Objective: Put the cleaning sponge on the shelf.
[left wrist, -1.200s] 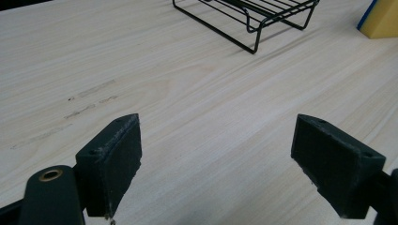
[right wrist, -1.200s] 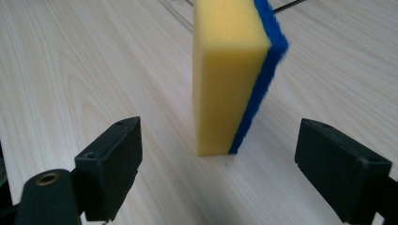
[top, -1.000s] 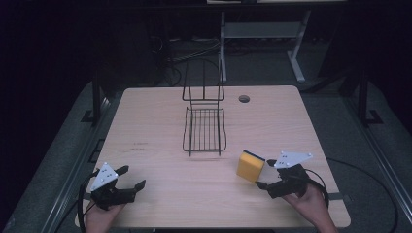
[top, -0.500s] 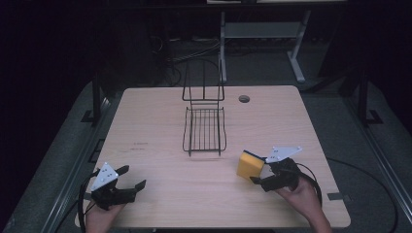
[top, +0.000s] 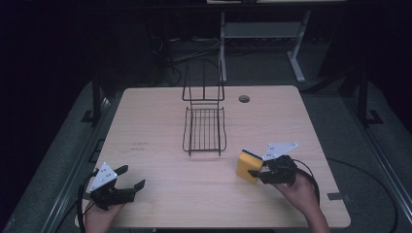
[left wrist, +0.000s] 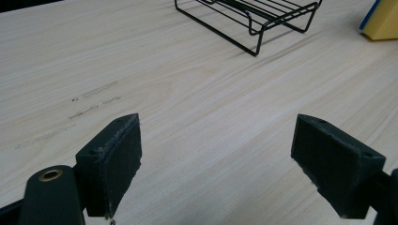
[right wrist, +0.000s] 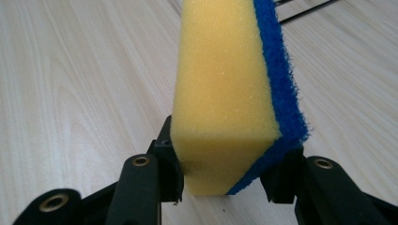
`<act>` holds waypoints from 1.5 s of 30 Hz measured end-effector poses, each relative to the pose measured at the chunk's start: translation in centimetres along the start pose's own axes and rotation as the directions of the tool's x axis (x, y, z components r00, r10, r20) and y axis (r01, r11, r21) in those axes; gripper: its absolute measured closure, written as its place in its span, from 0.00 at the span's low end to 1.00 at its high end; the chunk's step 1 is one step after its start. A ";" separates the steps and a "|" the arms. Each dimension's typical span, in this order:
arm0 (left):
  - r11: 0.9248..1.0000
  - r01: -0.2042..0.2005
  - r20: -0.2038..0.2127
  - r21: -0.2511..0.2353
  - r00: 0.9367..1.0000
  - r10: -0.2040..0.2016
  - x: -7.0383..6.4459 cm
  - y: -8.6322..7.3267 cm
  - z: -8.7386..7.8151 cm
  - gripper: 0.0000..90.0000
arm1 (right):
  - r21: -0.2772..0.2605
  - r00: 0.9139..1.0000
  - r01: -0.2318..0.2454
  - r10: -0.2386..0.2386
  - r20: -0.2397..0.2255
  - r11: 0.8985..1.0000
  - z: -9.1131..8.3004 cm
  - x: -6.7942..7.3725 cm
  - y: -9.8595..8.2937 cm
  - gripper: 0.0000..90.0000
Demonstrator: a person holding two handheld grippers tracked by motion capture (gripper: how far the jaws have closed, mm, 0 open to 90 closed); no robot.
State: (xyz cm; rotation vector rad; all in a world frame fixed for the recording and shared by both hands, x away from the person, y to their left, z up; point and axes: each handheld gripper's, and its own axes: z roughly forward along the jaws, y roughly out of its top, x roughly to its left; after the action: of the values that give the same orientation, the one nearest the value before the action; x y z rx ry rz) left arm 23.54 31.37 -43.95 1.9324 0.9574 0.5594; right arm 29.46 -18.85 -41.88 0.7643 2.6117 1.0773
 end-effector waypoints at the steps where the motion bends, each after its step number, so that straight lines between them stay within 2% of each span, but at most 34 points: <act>1: 1.000 0.000 0.000 0.000 1.000 0.000 0.0 0.0 0.0 0.18 | -0.001 1.000 0.005 -0.005 -0.002 1.000 0.0 0.0 0.2 0.63; 15: 1.000 0.003 0.001 -0.005 1.000 -0.003 0.1 0.0 -0.1 0.18 | -0.013 0.998 0.034 -0.035 -0.059 0.999 0.0 0.2 2.9 0.63; 24: 1.000 0.008 0.003 -0.003 1.000 -0.008 0.2 -0.1 -0.1 0.18 | -0.030 0.993 0.066 -0.069 -0.097 0.997 0.4 0.2 4.9 0.63; 31: 1.000 0.004 0.003 -0.003 1.000 -0.004 0.2 0.0 -0.1 0.18 | -0.039 0.988 0.101 -0.105 -0.114 0.994 0.8 -0.1 6.9 0.63; 42: 1.000 0.006 0.005 -0.004 1.000 -0.006 0.2 0.0 -0.1 0.18 | -0.044 0.982 0.121 -0.126 -0.143 0.992 1.7 -0.7 8.9 0.63; 45: 1.000 0.004 0.006 -0.005 1.000 -0.004 0.2 0.0 -0.2 0.18 | -0.041 0.982 0.125 -0.129 -0.137 0.991 1.8 -0.9 9.3 0.63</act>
State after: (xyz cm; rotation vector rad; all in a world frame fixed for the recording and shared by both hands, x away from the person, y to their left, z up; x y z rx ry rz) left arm 23.54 31.63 -43.89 1.9261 0.9550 0.5526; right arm 34.42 -12.71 -36.62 0.5244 2.7087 1.1715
